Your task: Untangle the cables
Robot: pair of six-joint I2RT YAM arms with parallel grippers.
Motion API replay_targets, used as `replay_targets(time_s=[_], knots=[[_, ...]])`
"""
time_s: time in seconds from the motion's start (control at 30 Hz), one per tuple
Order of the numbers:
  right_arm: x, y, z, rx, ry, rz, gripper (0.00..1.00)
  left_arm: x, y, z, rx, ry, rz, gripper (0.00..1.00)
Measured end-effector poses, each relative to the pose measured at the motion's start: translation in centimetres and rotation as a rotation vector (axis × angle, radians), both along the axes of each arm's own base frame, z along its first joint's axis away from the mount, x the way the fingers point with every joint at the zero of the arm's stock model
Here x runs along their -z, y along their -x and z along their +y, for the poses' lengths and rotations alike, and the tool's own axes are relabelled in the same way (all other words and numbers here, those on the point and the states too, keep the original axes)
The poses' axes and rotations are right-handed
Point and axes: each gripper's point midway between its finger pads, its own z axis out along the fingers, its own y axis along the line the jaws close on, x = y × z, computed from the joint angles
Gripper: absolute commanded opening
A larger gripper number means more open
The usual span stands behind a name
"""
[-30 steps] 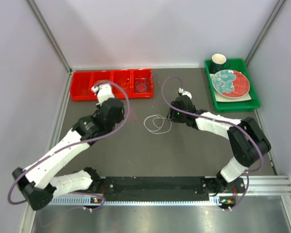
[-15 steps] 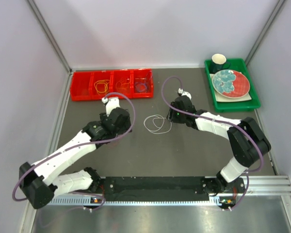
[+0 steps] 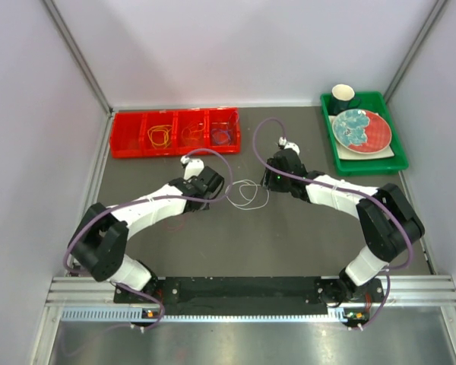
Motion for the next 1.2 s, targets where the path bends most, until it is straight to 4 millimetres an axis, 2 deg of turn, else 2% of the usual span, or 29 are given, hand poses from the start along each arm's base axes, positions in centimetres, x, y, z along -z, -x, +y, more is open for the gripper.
replay_targets(time_s=[0.23, 0.53, 0.67, 0.8, 0.9, 1.0, 1.07, 1.1, 1.2], knots=[[0.0, 0.0, 0.0, 0.0, 0.0, 0.001, 0.45, 1.0, -1.7, 0.6, -0.03, 0.044, -0.001, 0.54], [0.0, 0.0, 0.0, 0.0, 0.001, 0.0, 0.45, 3.5, -0.9, -0.3, 0.028, 0.079, 0.067, 0.54], [0.0, 0.0, 0.0, -0.002, 0.003, 0.0, 0.45, 4.2, -0.6, 0.2, 0.029, 0.084, 0.087, 0.53], [0.0, 0.0, 0.0, -0.004, 0.004, -0.001, 0.45, 4.6, -1.2, 0.9, 0.015, 0.11, 0.089, 0.51], [-0.1, -0.1, 0.0, -0.004, 0.003, -0.005, 0.45, 4.6, -1.8, 0.9, 0.023, 0.138, 0.081, 0.44], [-0.2, -0.1, 0.1, -0.004, 0.002, -0.006, 0.45, 4.7, -2.1, 0.6, 0.044, 0.155, 0.08, 0.28], [-0.1, -0.1, 0.0, -0.004, 0.004, -0.004, 0.45, 4.7, -2.3, 0.2, 0.056, 0.168, 0.078, 0.06], [0.0, -0.1, 0.0, -0.004, 0.005, -0.002, 0.45, 4.7, -2.4, 0.1, 0.058, 0.175, 0.076, 0.0], [0.2, -0.1, 0.0, -0.004, 0.008, 0.002, 0.45, 4.8, -2.3, -0.3, 0.073, 0.191, 0.083, 0.0]])
